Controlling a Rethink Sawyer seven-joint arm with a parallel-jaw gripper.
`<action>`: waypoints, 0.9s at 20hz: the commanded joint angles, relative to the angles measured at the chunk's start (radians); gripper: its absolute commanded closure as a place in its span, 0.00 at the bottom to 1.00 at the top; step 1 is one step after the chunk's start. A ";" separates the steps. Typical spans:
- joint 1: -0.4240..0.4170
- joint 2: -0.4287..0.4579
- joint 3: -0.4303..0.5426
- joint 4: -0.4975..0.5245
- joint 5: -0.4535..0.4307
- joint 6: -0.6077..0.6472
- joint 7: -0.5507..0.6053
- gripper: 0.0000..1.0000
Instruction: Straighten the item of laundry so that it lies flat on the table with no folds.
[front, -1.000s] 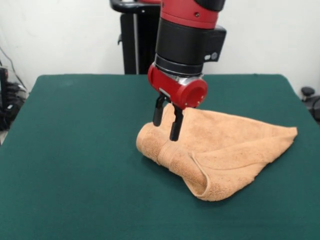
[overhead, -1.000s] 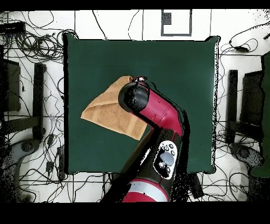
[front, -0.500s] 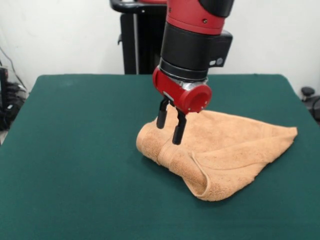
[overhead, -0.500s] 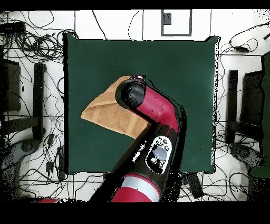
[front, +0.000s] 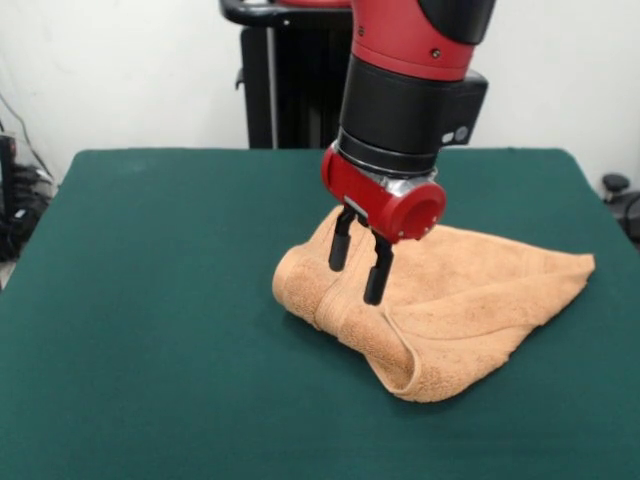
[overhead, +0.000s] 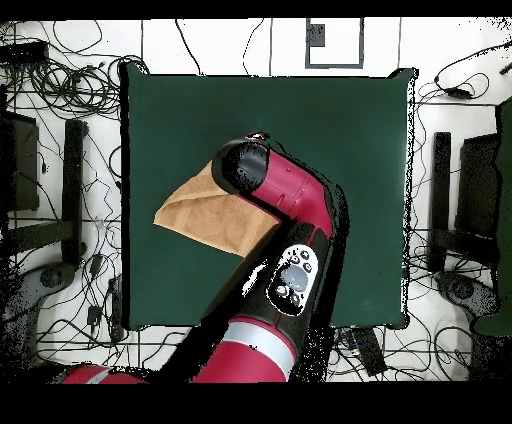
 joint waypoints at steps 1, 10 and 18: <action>0.021 0.050 0.032 -0.088 0.040 0.131 0.308 0.00; 0.014 0.048 0.031 -0.095 0.033 0.142 0.302 0.00; 0.021 0.039 0.035 -0.080 0.035 0.134 0.303 0.00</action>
